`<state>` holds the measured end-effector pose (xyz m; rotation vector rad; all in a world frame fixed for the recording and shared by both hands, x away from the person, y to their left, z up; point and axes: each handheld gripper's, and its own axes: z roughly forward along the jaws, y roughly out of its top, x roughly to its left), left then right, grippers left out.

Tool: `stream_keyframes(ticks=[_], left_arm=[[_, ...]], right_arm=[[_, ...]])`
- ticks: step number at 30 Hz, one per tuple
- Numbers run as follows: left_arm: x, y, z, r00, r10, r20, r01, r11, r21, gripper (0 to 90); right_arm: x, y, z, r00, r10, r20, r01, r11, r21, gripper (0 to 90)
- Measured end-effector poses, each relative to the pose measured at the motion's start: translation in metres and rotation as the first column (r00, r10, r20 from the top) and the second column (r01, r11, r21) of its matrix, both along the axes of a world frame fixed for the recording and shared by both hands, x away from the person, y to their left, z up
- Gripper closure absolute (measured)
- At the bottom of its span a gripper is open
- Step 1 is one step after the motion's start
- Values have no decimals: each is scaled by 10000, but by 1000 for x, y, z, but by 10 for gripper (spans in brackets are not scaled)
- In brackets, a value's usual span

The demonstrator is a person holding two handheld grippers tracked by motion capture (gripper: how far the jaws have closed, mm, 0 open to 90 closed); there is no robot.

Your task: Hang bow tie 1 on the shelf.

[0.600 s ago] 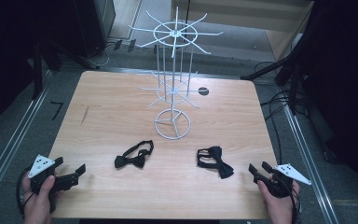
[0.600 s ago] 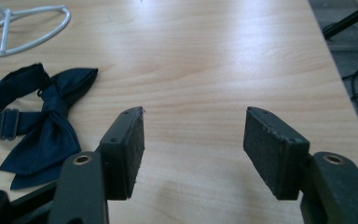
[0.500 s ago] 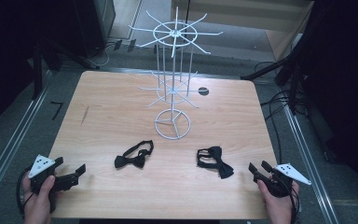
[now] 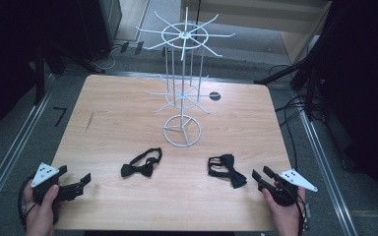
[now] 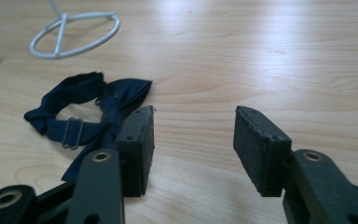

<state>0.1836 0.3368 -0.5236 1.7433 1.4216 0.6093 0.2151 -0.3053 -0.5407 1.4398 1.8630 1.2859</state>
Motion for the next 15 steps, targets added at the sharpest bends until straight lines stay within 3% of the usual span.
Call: stream_keyframes(ticks=[5,9,15], left_arm=[[0,-1,0,10000,-17,11,17,10000,-5,73],[1,-1,0,10000,-49,-2,49,10000,22,73],[1,-2,0,10000,-66,-6,66,9999,95,73]], right_arm=[[6,13,0,9994,211,-270,-219,9994,-284,508],[10,22,0,9990,377,-230,-384,9988,-306,530],[13,31,1,9986,416,-320,-415,9991,57,572]])
